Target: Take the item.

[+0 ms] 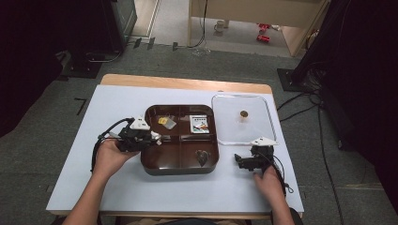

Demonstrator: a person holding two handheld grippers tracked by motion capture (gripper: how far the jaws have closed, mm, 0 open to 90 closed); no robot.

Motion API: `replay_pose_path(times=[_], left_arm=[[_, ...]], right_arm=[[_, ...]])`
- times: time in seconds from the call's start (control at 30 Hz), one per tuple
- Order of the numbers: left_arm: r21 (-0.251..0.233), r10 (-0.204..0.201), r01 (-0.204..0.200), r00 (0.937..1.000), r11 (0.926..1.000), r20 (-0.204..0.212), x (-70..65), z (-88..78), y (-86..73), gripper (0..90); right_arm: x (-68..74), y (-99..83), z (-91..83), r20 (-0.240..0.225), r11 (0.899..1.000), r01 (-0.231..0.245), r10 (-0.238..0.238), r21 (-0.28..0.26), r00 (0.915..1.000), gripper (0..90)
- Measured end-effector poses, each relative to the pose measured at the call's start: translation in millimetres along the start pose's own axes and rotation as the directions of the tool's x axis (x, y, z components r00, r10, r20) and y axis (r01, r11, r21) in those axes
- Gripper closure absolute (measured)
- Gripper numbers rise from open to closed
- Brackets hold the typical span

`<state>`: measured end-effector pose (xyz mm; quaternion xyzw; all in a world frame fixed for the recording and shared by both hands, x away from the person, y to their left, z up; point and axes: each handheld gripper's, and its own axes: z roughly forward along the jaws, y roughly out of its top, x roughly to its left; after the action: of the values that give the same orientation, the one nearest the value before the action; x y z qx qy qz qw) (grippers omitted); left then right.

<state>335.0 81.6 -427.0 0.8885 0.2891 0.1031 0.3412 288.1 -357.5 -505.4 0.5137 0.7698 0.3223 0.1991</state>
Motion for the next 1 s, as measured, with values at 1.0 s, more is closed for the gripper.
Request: replay_pose_path(times=[1.0], left_arm=[[-0.082,-0.067,0.065,0.9976,0.9945,-0.02,15.6,-38.0,-14.9,75.5]], right_arm=[[-0.1,0.1,0.0,-0.001,1.0,-0.002,0.002,0.001,1.0,0.0]])
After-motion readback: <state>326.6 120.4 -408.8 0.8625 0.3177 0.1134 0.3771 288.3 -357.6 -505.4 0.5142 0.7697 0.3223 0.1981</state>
